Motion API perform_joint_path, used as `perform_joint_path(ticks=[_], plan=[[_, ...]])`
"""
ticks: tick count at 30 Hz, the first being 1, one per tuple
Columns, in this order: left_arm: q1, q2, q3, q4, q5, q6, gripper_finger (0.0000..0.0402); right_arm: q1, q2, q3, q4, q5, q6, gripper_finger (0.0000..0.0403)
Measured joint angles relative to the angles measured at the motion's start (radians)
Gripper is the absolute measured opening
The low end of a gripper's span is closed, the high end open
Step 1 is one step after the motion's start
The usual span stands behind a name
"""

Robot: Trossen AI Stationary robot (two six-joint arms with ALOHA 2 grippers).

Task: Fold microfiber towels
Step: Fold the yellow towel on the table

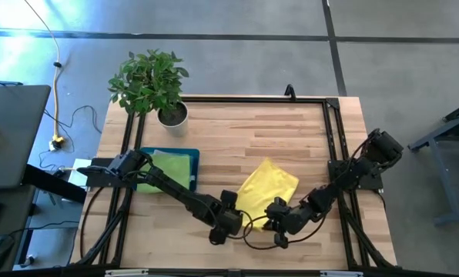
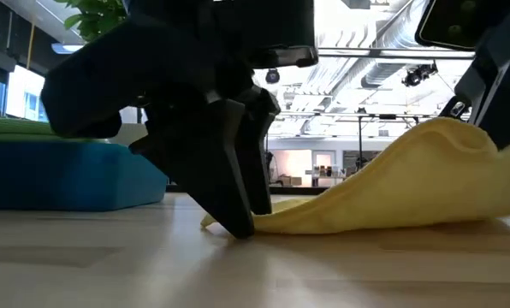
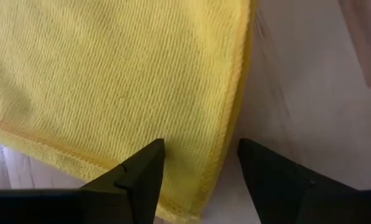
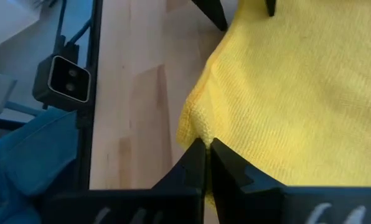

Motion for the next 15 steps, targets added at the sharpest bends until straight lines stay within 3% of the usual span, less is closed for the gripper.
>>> perform_joint_path(ticks=[5, 11, 15], plan=[[0.009, 0.002, -0.001, -0.002, -0.024, -0.051, 0.0165, 0.006, 0.000, 0.000, 0.009, -0.001, 0.000, 0.0000], [0.017, 0.002, -0.002, -0.001, 0.058, -0.059, 0.0070, 0.030, 0.000, 0.000, 0.008, 0.000, 0.000, 0.0000], [-0.001, 0.000, 0.014, -0.008, 0.053, -0.114, 0.0009, 0.053, 0.000, 0.000, 0.002, 0.004, 0.000, 0.0000]])
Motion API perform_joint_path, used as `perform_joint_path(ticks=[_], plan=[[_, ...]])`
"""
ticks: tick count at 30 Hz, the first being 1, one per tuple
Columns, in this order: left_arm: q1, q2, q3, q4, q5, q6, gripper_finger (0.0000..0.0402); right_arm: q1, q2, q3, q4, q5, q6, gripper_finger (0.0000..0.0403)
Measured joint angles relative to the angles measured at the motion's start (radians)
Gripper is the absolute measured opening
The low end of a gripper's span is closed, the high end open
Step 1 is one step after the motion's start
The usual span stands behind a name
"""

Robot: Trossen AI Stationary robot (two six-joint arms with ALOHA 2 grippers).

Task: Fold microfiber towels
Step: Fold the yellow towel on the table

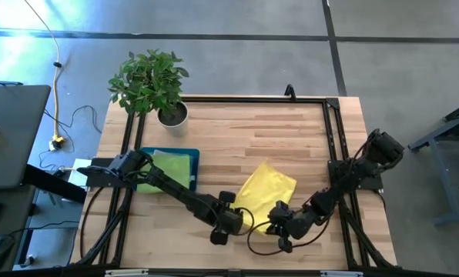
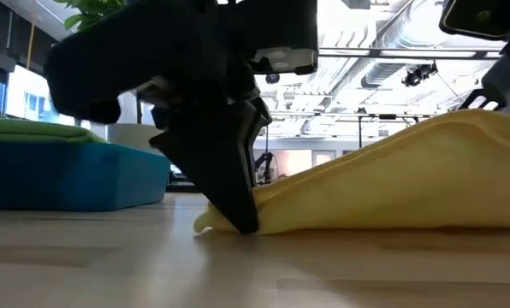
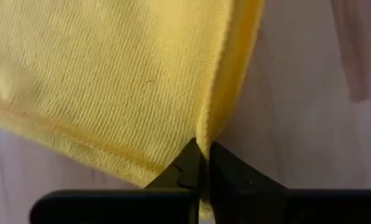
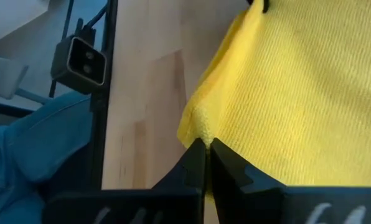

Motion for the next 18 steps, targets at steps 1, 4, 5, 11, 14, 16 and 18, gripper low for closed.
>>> perform_joint_path(ticks=[1, 4, 5, 11, 14, 16, 18], plan=[[-0.005, 0.002, 0.014, -0.006, 0.005, -0.027, 0.0008, 0.007, 0.000, 0.000, 0.000, 0.000, 0.003, 0.0000], [-0.028, 0.005, 0.070, -0.010, 0.069, -0.114, 0.0016, 0.034, 0.000, 0.000, 0.010, -0.019, 0.037, 0.0000], [-0.037, 0.004, 0.093, -0.007, 0.106, -0.149, 0.0017, 0.043, 0.000, 0.000, 0.018, -0.033, 0.052, 0.0000], [-0.080, 0.002, 0.191, 0.006, 0.250, -0.173, 0.0003, 0.090, 0.000, 0.000, 0.037, -0.050, 0.060, 0.0000], [-0.088, 0.001, 0.214, 0.008, 0.162, -0.086, 0.0006, 0.097, 0.000, 0.000, 0.036, -0.035, 0.060, 0.0000], [-0.087, 0.001, 0.215, 0.001, 0.059, -0.040, 0.0008, 0.094, 0.000, 0.000, 0.033, 0.000, 0.050, 0.0000], [-0.080, 0.001, 0.215, -0.024, -0.041, -0.004, 0.0009, 0.087, 0.000, 0.000, 0.015, 0.043, 0.029, 0.0000]])
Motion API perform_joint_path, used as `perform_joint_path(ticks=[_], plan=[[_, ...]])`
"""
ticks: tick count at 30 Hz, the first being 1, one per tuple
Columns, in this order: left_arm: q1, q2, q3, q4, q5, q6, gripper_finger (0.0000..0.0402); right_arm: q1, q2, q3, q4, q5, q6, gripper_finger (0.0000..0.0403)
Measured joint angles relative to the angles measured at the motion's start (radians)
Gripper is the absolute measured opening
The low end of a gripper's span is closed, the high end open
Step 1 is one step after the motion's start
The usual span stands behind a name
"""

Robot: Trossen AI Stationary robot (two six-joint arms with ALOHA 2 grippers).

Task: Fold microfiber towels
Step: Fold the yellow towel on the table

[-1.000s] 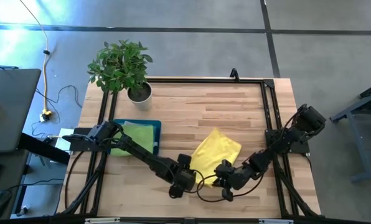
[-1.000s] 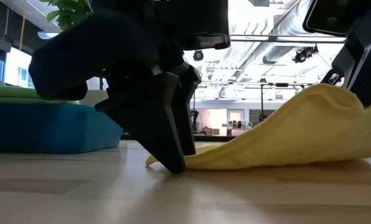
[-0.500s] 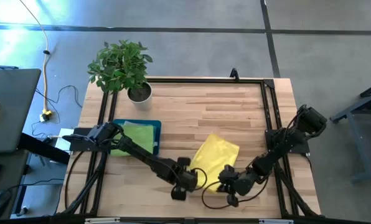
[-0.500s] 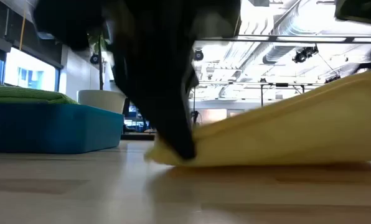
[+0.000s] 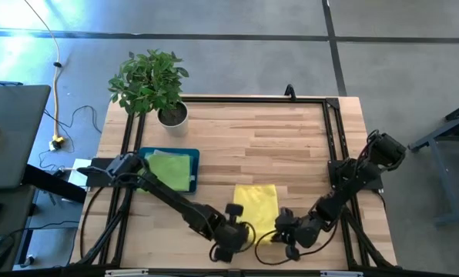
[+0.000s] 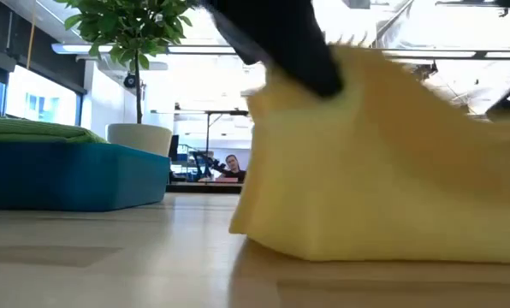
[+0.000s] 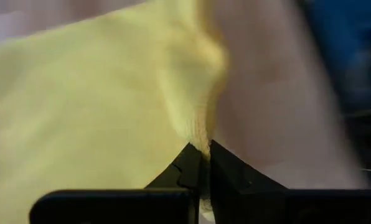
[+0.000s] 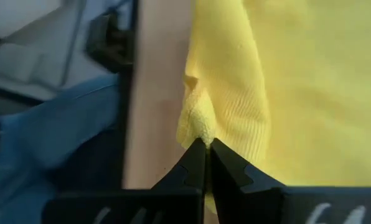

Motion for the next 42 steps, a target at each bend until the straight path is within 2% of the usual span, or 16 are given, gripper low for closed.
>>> perform_joint_path(ticks=[5, 12, 18, 23, 26, 32, 36, 42], plan=[[0.040, 0.000, -0.001, -0.116, -0.165, 0.003, 0.0008, -0.029, -0.035, 0.000, -0.154, 0.081, -0.004, 0.0000], [0.111, 0.005, -0.003, -0.187, -0.247, -0.005, 0.0008, -0.103, -0.118, 0.000, -0.422, 0.270, -0.013, 0.0000], [0.169, 0.005, -0.003, -0.187, -0.267, 0.015, 0.0008, -0.193, -0.101, 0.000, -0.572, 0.260, -0.030, 0.0001], [0.198, 0.007, -0.003, -0.192, -0.212, 0.013, 0.0008, -0.231, -0.099, 0.001, -0.579, 0.258, -0.042, 0.0005], [0.207, 0.015, -0.004, -0.194, -0.241, 0.015, 0.0008, -0.235, -0.099, 0.001, -0.579, 0.258, -0.093, 0.0030], [0.230, 0.015, -0.004, -0.197, -0.270, 0.038, 0.0010, -0.235, -0.110, 0.000, -0.601, 0.257, -0.100, 0.0110], [0.240, 0.015, -0.004, -0.205, -0.270, 0.041, 0.0034, -0.235, -0.149, 0.000, -0.610, 0.254, -0.101, 0.0133], [0.248, 0.015, -0.004, -0.204, -0.297, 0.053, 0.0090, -0.234, -0.218, 0.000, -0.573, 0.231, -0.077, 0.0126]])
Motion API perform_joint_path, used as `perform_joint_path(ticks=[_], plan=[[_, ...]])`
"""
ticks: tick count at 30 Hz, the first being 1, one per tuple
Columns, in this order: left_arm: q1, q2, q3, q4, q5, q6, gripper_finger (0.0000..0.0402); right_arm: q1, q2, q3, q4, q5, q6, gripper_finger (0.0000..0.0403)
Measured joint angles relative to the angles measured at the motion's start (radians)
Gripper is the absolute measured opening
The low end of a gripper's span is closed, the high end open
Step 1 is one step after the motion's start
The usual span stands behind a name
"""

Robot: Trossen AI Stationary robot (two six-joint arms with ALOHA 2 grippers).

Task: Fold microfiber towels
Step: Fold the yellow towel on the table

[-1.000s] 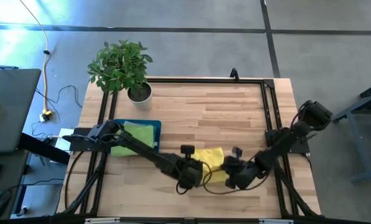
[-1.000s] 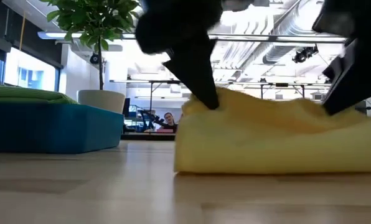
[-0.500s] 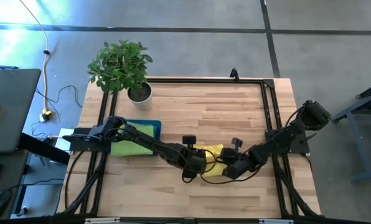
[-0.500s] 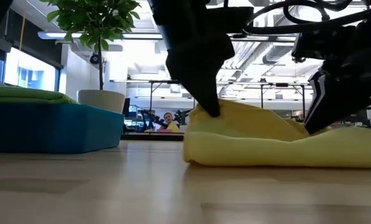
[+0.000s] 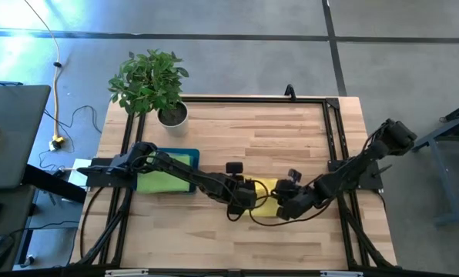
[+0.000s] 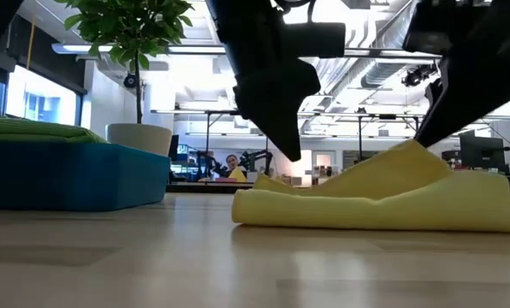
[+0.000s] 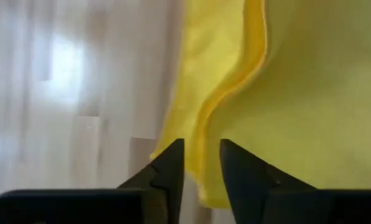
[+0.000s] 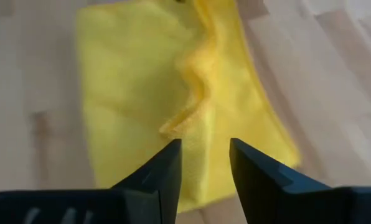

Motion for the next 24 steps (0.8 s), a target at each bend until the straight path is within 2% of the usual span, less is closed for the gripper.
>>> perform_joint_path(ticks=[6, 11, 16, 21, 24], plan=[[0.006, 0.000, 0.000, -0.014, -0.172, -0.008, 0.0125, 0.000, 0.032, 0.000, 0.094, -0.077, -0.005, 0.0117], [-0.002, 0.000, 0.000, -0.054, -0.175, -0.041, 0.0127, 0.007, 0.044, 0.000, 0.121, -0.088, -0.006, 0.0116], [-0.014, 0.000, 0.000, -0.101, -0.175, -0.066, 0.0122, 0.007, -0.002, 0.000, 0.120, -0.100, -0.036, 0.0116], [-0.026, 0.000, 0.000, -0.153, -0.175, -0.118, 0.0119, 0.016, -0.009, 0.000, 0.206, -0.104, -0.064, 0.0116], [-0.035, 0.000, 0.001, -0.194, -0.147, -0.156, 0.0120, 0.022, 0.008, 0.000, 0.210, -0.097, -0.083, 0.0116]])
